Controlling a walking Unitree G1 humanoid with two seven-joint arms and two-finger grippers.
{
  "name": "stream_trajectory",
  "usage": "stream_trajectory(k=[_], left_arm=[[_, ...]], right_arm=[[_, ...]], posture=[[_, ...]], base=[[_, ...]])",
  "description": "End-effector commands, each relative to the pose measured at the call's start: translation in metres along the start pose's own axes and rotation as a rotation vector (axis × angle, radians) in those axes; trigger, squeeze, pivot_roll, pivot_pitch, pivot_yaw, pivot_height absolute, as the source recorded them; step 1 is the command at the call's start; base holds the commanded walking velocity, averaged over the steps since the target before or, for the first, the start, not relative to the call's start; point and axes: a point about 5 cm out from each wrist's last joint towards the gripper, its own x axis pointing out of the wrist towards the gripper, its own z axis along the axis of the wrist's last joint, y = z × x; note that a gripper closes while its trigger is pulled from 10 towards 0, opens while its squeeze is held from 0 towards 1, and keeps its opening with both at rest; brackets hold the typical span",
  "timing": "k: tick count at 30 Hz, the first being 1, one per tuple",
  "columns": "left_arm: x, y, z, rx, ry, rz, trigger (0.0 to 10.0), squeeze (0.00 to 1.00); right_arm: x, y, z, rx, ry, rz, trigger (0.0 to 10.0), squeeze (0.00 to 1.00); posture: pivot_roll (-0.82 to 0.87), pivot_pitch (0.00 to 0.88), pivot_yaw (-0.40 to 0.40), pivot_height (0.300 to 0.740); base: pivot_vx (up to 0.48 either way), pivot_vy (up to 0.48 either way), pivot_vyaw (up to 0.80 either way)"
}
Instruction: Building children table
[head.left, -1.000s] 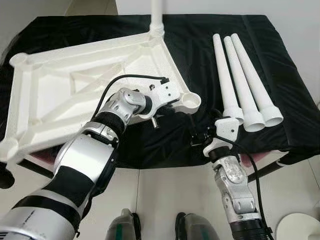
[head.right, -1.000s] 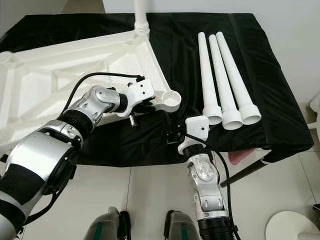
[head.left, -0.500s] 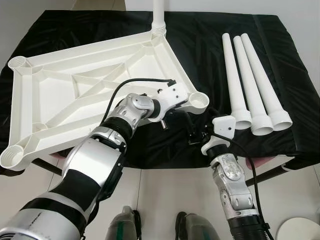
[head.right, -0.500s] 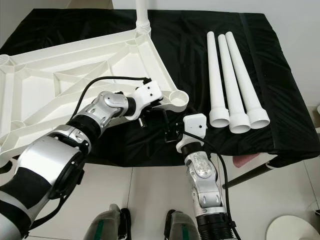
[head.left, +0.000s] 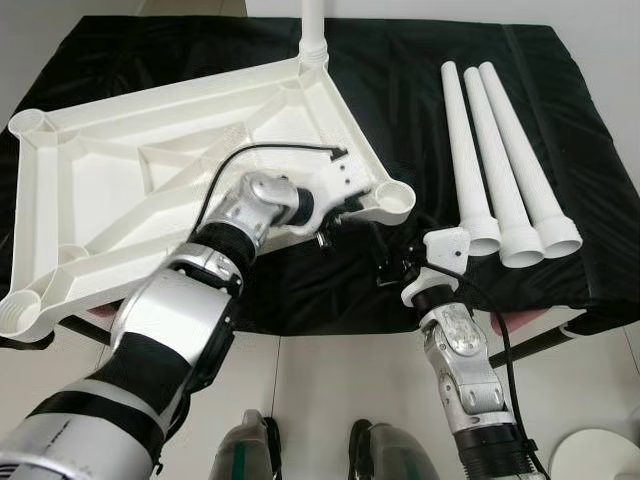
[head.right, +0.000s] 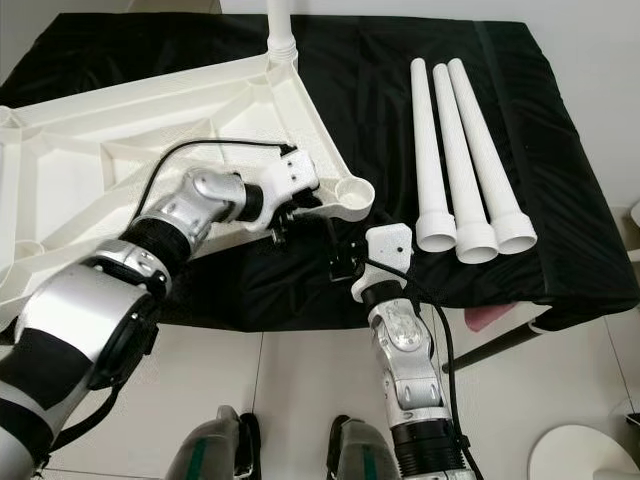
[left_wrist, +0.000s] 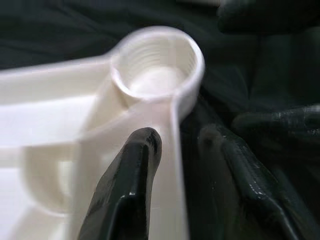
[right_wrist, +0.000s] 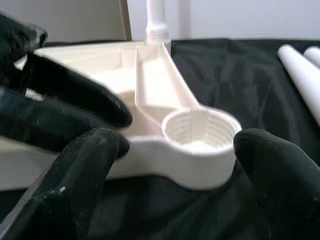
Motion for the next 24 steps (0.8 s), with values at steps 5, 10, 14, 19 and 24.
stream_trajectory(k=[5, 10, 14, 19, 24], left_arm=[[-0.010, 0.009, 0.027, 0.018, -0.107, -0.044, 10.0, 0.00], [-0.027, 0.021, 0.047, 0.001, -0.242, 0.034, 10.0, 0.00], [-0.033, 0.028, 0.043, -0.051, -0.283, 0.162, 10.0, 0.00], [-0.044, 0.035, 0.032, -0.128, -0.323, 0.322, 10.0, 0.00], [-0.059, 0.039, 0.011, -0.238, -0.366, 0.545, 10.0, 0.00]], right_arm=[[-0.001, -0.001, -0.009, 0.011, 0.038, 0.006, 10.0, 0.00], [0.010, -0.006, -0.007, 0.011, 0.022, 0.001, 10.0, 0.00], [0.017, -0.013, -0.006, -0.001, 0.021, -0.039, 10.0, 0.00], [0.024, -0.020, -0.004, -0.005, 0.012, -0.073, 10.0, 0.00], [0.033, -0.026, -0.003, -0.010, 0.003, -0.109, 10.0, 0.00]], posture=[[-0.01, 0.096, 0.040, 0.740], [0.01, 0.072, 0.029, 0.740], [0.01, 0.067, 0.028, 0.740], [0.01, 0.044, 0.016, 0.740], [0.03, 0.021, 0.005, 0.740]], base=[[0.000, 0.000, 0.00], [0.000, 0.000, 0.00], [0.000, 0.000, 0.00], [0.000, 0.000, 0.00], [0.000, 0.000, 0.00]])
